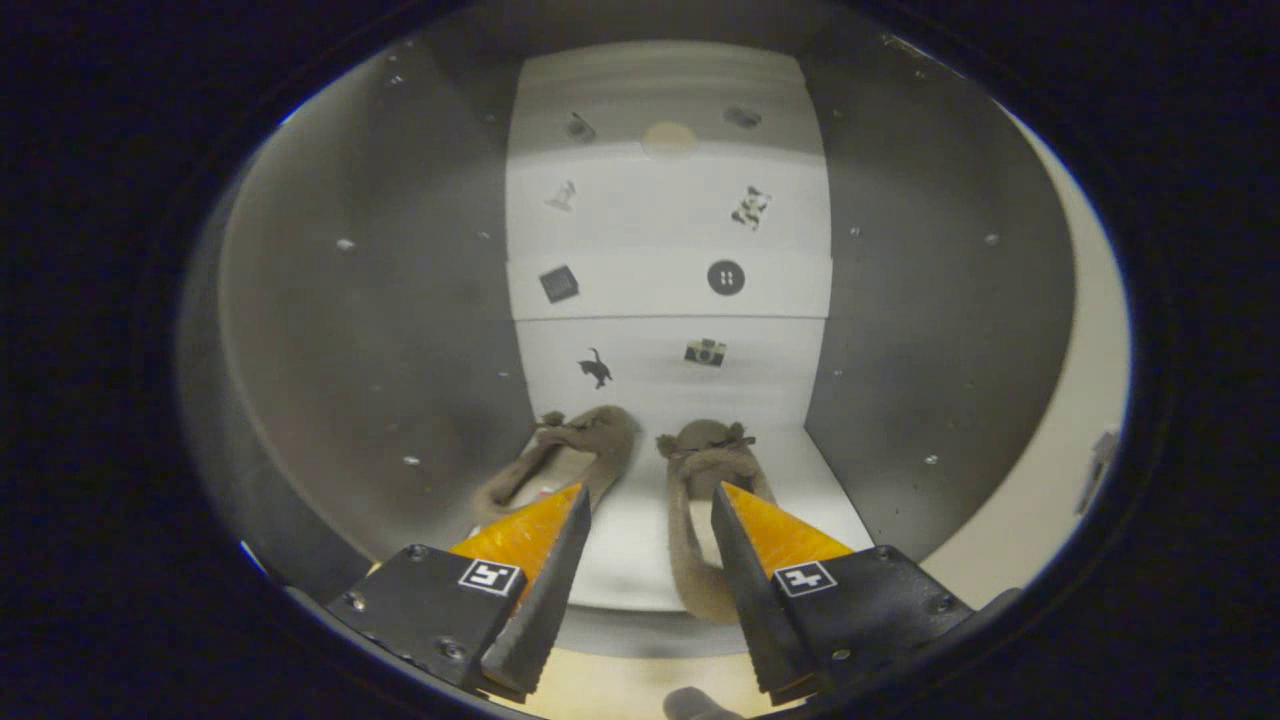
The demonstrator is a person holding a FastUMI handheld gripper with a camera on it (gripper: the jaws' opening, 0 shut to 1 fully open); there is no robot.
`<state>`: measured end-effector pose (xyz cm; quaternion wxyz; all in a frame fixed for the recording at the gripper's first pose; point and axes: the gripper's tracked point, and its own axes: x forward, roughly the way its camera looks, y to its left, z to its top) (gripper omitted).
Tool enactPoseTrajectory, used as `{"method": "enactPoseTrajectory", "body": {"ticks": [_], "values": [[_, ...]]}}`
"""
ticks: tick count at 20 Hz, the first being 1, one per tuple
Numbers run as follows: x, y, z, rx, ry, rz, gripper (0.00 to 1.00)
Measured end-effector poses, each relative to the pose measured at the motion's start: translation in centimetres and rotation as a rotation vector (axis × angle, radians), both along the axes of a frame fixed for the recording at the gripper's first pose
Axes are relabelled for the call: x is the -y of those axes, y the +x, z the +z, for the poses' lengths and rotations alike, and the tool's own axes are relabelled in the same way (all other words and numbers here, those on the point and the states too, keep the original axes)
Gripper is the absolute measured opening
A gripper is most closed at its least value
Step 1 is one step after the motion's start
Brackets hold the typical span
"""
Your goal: Open the shoe cabinet door, grab the shoes and put them into the shoe cabinet, then close the shoe cabinet door.
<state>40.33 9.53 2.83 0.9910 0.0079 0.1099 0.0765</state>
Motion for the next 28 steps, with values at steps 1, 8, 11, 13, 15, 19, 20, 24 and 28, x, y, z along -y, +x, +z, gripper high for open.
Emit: {"method": "enactPoseTrajectory", "body": {"ticks": [1,8,11,13,15,19,20,24,28], "values": [[0.1,-2.2,0.9,0.026,0.001,0.004,0.78],[1.8,-19.2,5.2,0.194,0.010,0.006,0.98],[3.7,-26.3,4.5,0.218,0.022,0.014,1.00],[5.3,-30.7,3.8,0.229,0.033,0.025,1.00],[8.0,-35.0,3.4,0.241,0.032,0.023,1.00],[15.2,-40.6,3.4,0.282,0.000,-0.051,1.00],[17.2,-41.5,3.6,0.297,0.000,-0.075,1.00],[25.8,-42.8,3.3,0.301,0.021,-0.150,1.00],[32.2,-40.6,3.9,0.304,0.055,-0.144,1.00]]}}
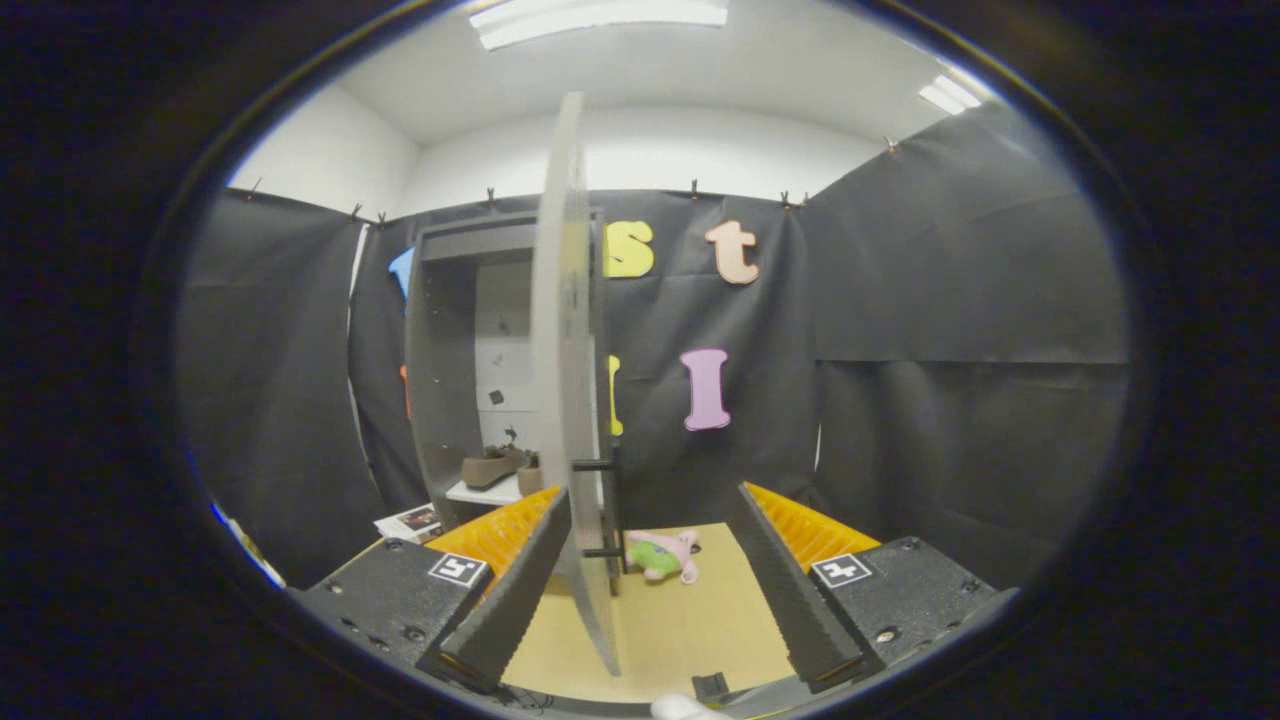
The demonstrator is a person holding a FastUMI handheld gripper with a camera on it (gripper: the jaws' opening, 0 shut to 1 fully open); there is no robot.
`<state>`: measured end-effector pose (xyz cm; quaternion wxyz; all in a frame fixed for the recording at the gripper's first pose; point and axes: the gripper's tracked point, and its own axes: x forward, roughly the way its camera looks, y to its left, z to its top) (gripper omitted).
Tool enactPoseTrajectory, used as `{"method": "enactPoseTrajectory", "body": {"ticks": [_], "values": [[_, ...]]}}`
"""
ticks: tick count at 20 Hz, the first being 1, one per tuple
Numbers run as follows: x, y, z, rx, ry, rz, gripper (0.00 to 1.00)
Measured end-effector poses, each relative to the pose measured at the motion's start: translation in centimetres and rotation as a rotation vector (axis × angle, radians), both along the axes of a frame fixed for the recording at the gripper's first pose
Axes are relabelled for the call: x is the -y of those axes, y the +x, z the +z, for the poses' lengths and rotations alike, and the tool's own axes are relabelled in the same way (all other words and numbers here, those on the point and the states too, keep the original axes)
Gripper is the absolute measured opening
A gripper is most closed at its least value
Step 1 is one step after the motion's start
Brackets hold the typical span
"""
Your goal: Open the shoe cabinet door, grab the shoes and put them into the shoe cabinet, then close the shoe cabinet door.
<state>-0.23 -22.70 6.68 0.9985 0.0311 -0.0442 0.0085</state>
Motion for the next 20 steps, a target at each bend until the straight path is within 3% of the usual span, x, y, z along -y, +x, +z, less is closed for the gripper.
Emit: {"method": "enactPoseTrajectory", "body": {"ticks": [4,7,9,12,20], "values": [[3.0,4.8,-0.3,-0.028,-0.004,0.055,1.00],[1.7,7.9,-1.2,-0.065,-0.023,0.157,1.00],[0.5,8.6,-1.3,-0.074,-0.015,0.235,1.00],[-0.7,9.3,-1.3,-0.088,-0.060,0.285,0.98],[-5.2,7.6,-1.2,-0.112,-0.053,0.283,0.96]]}}
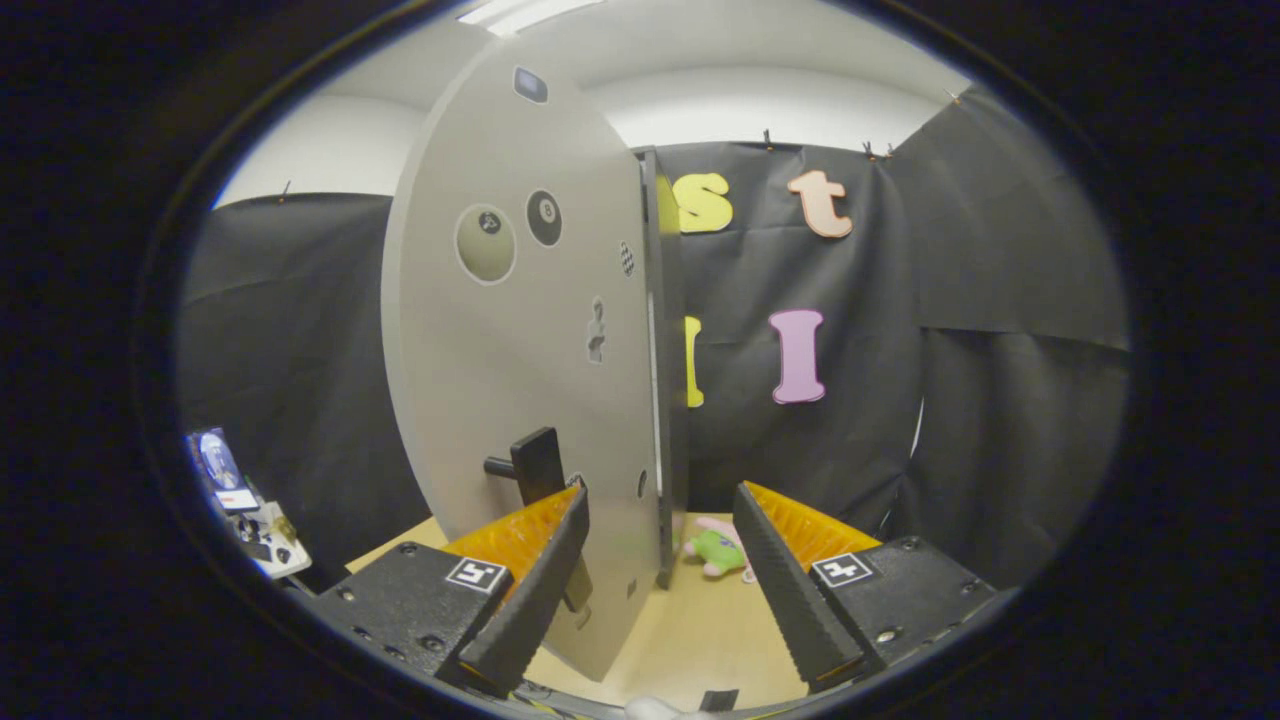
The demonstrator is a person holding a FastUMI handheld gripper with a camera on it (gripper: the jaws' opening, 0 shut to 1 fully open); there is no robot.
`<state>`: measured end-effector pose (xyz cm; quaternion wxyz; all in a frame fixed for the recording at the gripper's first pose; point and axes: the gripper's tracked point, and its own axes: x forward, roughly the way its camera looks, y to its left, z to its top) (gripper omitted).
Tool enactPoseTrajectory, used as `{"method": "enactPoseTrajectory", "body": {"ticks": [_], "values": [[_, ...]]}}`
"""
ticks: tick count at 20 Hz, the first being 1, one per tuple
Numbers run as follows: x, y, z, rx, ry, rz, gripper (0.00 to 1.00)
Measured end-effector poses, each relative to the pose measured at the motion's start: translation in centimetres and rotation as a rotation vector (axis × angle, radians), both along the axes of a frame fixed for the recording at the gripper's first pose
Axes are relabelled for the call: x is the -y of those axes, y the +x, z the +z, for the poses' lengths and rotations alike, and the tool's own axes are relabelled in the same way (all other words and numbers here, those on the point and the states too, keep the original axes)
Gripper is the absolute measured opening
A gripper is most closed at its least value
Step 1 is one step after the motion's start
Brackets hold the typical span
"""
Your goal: Open the shoe cabinet door, grab the shoes and put them into the shoe cabinet, then close the shoe cabinet door.
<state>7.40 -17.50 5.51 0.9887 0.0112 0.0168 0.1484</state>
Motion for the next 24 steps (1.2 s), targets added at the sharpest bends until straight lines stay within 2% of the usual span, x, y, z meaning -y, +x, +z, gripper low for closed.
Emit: {"method": "enactPoseTrajectory", "body": {"ticks": [12,20,24], "values": [[-14.8,1.4,0.1,-0.002,0.017,-0.004,0.96],[-24.3,6.5,0.4,-0.018,0.037,0.035,0.97],[-25.3,9.0,1.3,-0.007,0.036,-0.004,0.98]]}}
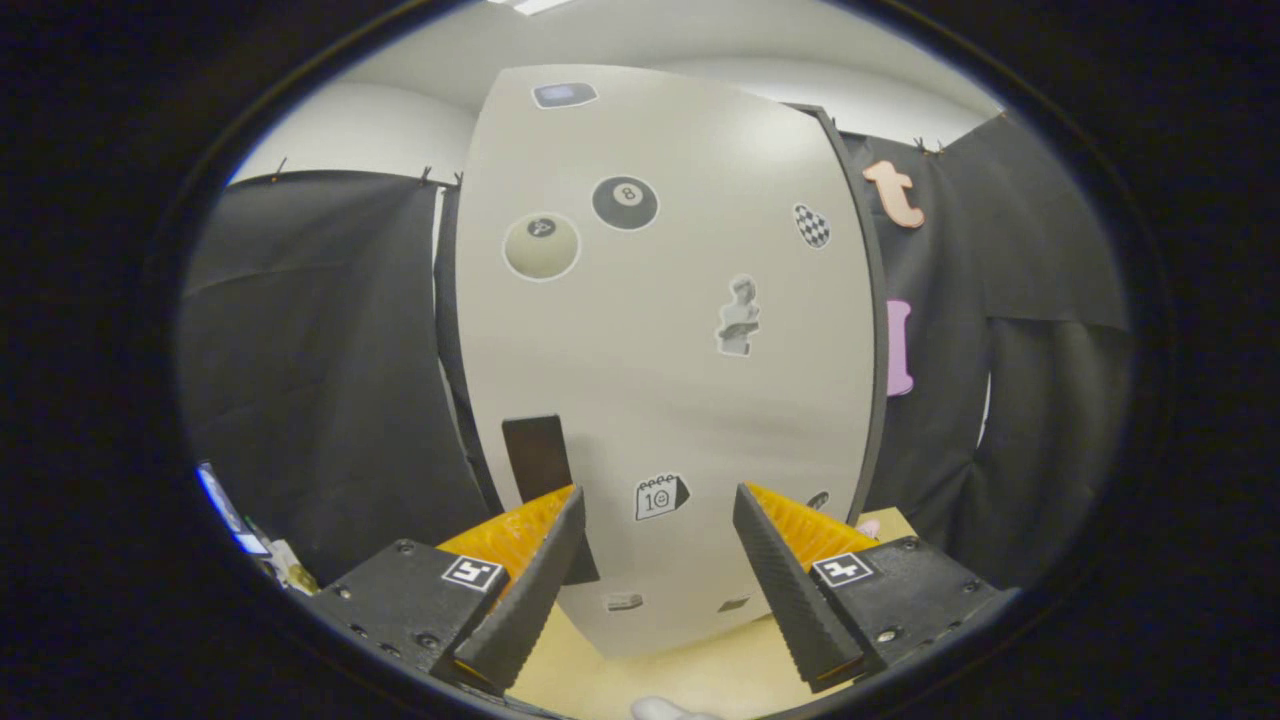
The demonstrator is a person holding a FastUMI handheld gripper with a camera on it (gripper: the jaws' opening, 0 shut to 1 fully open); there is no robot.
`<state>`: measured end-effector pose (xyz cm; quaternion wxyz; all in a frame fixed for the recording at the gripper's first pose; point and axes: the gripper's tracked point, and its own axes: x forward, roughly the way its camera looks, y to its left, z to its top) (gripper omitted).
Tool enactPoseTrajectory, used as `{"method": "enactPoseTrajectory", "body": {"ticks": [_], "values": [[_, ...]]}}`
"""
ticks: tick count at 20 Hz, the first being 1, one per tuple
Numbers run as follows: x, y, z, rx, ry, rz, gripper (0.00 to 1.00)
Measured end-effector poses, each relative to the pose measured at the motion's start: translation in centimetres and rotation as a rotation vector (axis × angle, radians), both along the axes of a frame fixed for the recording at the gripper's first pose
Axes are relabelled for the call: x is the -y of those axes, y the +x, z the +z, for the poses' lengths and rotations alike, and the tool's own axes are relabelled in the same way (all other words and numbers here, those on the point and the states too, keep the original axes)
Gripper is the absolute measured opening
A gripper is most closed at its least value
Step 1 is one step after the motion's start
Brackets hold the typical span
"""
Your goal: Open the shoe cabinet door, grab the shoes and put them into the shoe cabinet, then close the shoe cabinet door.
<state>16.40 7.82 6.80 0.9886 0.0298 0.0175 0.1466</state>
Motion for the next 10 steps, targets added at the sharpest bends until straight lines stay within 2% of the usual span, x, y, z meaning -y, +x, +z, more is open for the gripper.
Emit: {"method": "enactPoseTrajectory", "body": {"ticks": [3,10], "values": [[-1.0,0.3,1.3,0.017,0.019,-0.025,0.98],[0.6,-4.3,2.3,0.072,0.001,-0.040,0.99]]}}
